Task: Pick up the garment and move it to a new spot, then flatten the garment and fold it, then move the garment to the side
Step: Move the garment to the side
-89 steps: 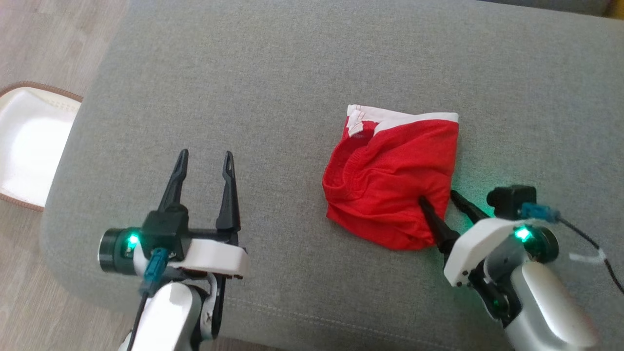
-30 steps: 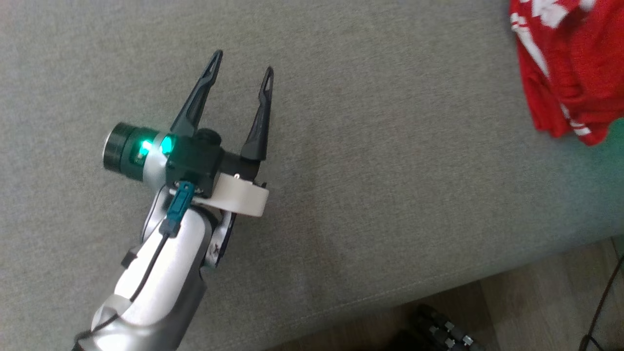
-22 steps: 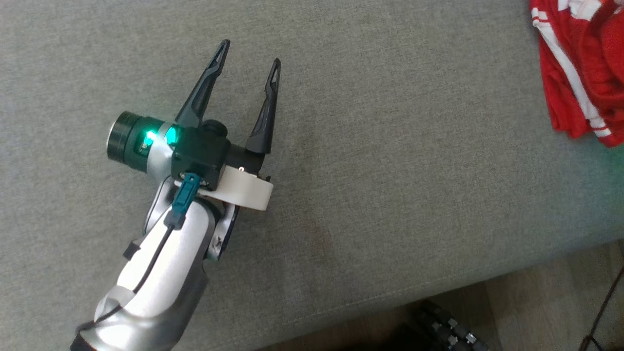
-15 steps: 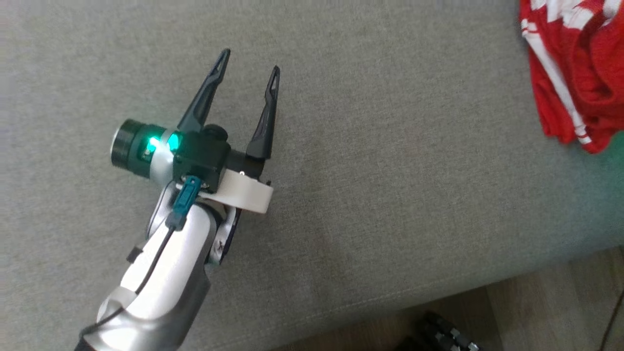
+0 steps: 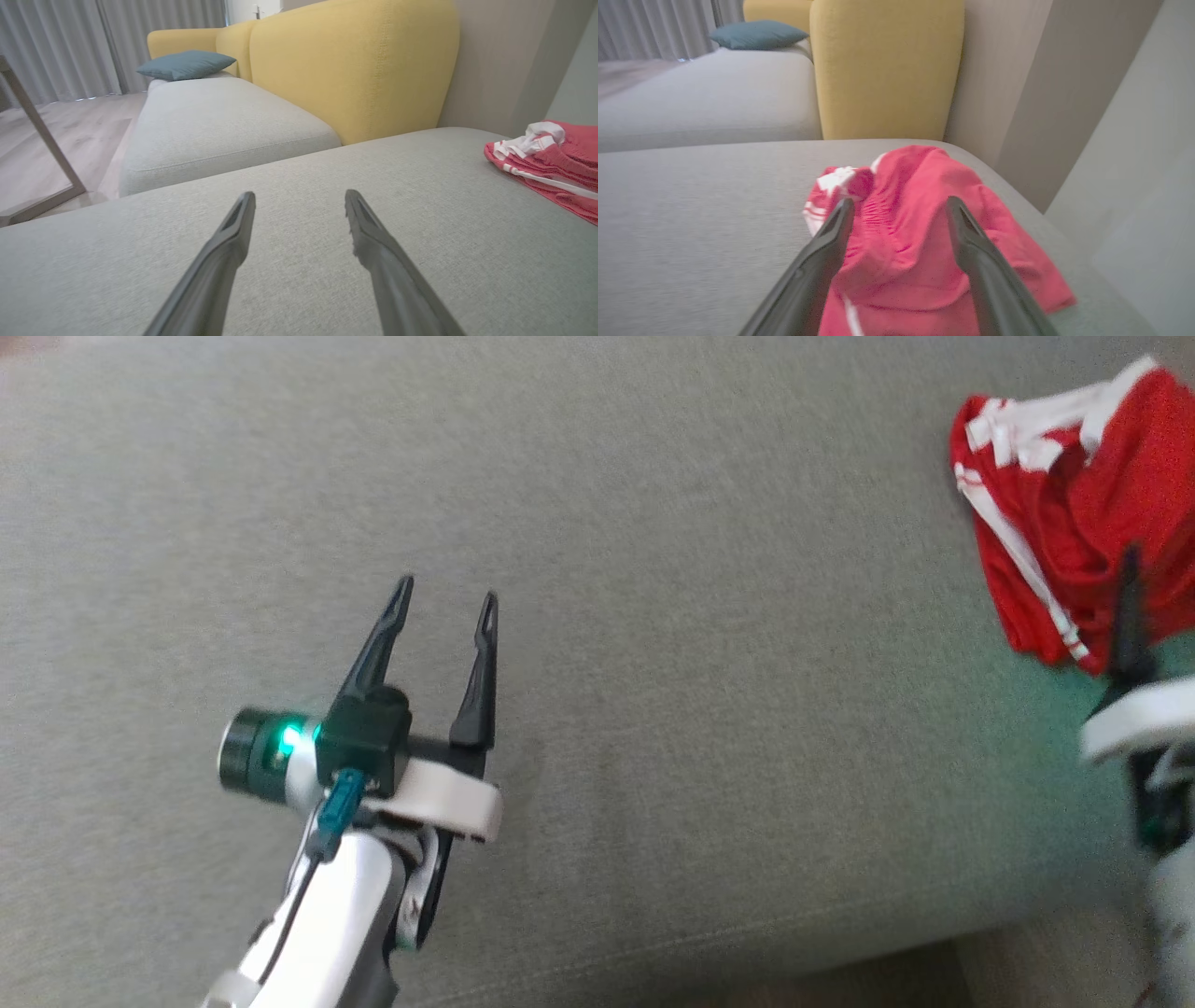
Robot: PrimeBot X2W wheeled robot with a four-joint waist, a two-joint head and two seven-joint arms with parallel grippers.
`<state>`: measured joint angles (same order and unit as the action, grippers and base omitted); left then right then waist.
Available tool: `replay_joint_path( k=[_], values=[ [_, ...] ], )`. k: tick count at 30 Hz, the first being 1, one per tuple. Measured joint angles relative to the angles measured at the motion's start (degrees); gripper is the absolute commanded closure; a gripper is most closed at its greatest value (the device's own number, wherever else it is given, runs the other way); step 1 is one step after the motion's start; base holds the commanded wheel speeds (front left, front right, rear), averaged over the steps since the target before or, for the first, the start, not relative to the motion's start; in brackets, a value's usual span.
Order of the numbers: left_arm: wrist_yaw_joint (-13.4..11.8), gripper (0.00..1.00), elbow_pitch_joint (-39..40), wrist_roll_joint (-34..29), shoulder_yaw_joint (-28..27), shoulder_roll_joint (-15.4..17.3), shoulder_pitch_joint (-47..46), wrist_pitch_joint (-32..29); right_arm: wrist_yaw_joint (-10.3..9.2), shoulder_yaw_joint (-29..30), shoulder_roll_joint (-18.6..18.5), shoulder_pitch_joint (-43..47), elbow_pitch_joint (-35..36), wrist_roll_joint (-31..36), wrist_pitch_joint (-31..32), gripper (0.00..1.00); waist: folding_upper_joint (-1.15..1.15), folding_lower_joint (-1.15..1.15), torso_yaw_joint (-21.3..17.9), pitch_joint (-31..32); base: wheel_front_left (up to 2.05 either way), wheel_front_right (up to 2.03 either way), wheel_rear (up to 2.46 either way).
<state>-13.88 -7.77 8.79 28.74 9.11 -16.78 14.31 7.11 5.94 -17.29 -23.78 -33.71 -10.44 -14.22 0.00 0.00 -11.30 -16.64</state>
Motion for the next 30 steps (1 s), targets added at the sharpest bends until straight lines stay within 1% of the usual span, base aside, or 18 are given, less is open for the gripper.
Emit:
replay_joint_path(
  k=[3,6,8,10,16,21,24,30],
  values=[
    [-0.63,0.00,0.22,0.49,-0.34,0.15,2.13,0.01,0.00,0.34,4.59,6.96,8.82,1.35,0.77,0.00,0.00,0.00,1.53,2.22,0.00,0.00,0.00],
    [-1.14,0.00,0.34,1.07,-1.12,0.34,3.98,0.09,0.00,0.15,8.45,12.29,16.93,2.07,3.56,0.00,0.00,0.00,3.64,3.98,0.00,0.00,0.00],
    [-1.80,0.00,0.37,1.57,-1.80,0.73,5.09,0.15,0.00,-0.38,10.59,14.62,21.47,2.40,5.35,0.00,0.00,0.00,5.05,5.10,0.00,0.00,0.00],
    [-2.18,0.00,0.54,1.65,-2.22,1.33,6.24,0.16,0.00,-1.25,11.89,16.44,25.12,2.48,6.91,0.00,0.00,0.00,6.46,6.15,0.00,0.00,0.00],
    [-2.85,0.00,0.68,3.18,-3.81,2.68,9.49,0.15,0.00,-2.57,13.41,20.62,30.50,2.48,9.69,0.00,0.00,0.00,9.50,8.89,0.00,0.00,0.00],
    [-3.64,0.00,0.99,4.80,-4.82,3.23,13.16,0.14,0.00,-2.67,14.17,25.39,33.46,2.46,11.33,0.00,0.00,0.00,11.54,12.20,0.00,0.00,0.00],
    [-4.31,0.00,1.23,5.11,-5.55,3.99,15.30,0.04,0.00,-2.83,14.52,27.64,34.71,2.46,12.14,0.00,0.00,0.00,12.24,14.02,0.00,0.00,0.00],
    [-4.34,0.00,2.03,5.68,-5.58,5.06,17.39,-0.67,0.00,-3.21,14.69,30.83,37.39,2.47,14.12,0.00,0.00,0.00,12.58,16.26,0.00,0.00,0.00]
  ],
)
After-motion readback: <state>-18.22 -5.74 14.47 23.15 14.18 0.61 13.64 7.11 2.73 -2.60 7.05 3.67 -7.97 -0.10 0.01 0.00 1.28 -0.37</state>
